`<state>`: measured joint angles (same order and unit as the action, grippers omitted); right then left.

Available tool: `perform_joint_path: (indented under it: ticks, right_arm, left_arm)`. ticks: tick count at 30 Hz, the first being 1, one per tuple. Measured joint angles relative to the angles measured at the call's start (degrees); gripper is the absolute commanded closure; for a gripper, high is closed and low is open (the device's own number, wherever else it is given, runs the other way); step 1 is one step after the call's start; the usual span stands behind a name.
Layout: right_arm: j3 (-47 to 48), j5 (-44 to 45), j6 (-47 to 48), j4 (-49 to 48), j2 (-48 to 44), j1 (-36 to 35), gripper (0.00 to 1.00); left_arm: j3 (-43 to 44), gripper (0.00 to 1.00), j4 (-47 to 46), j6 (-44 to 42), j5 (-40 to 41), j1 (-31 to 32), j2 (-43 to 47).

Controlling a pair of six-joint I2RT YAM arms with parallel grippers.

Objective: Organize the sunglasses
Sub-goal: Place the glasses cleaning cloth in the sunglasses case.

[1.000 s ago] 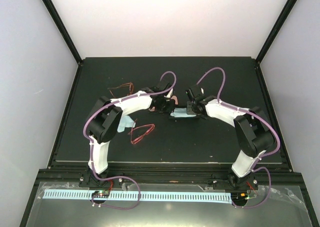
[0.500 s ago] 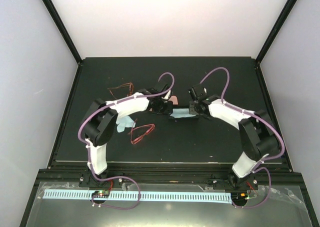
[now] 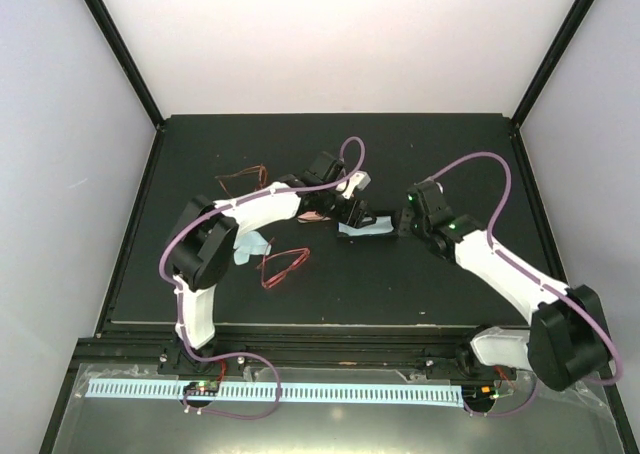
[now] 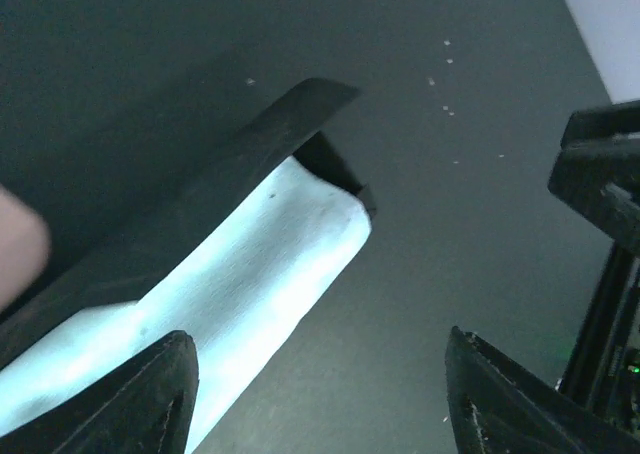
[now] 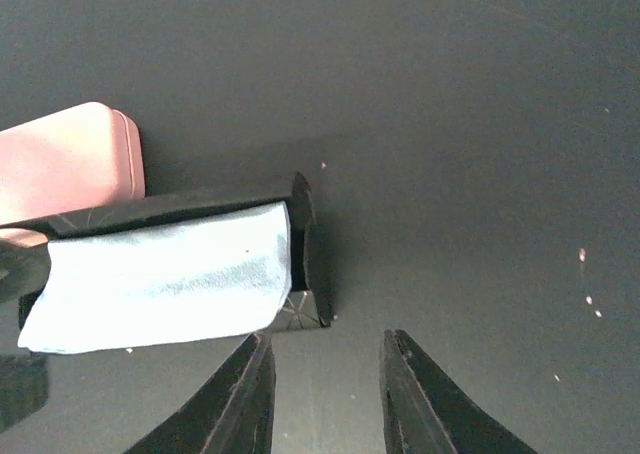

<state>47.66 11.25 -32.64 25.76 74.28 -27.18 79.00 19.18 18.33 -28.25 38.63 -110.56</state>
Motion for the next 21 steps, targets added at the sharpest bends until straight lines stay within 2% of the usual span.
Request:
perform_joint_path:
  ticks: [8,21]
  right_arm:
    - [-4.96,-0.9,-2.32,0.63,-7.56,0.02,0.67]
    - [-6.29,-1.66,-2.47,1.14,-7.98,0.07,0.67]
  left_arm:
    - [2.64,0.23,-2.01,-8.13,-5.84,0.02,-5.86]
    - [3.28,0.24,-1.84,-12.66,-7.61,0.63,-10.84]
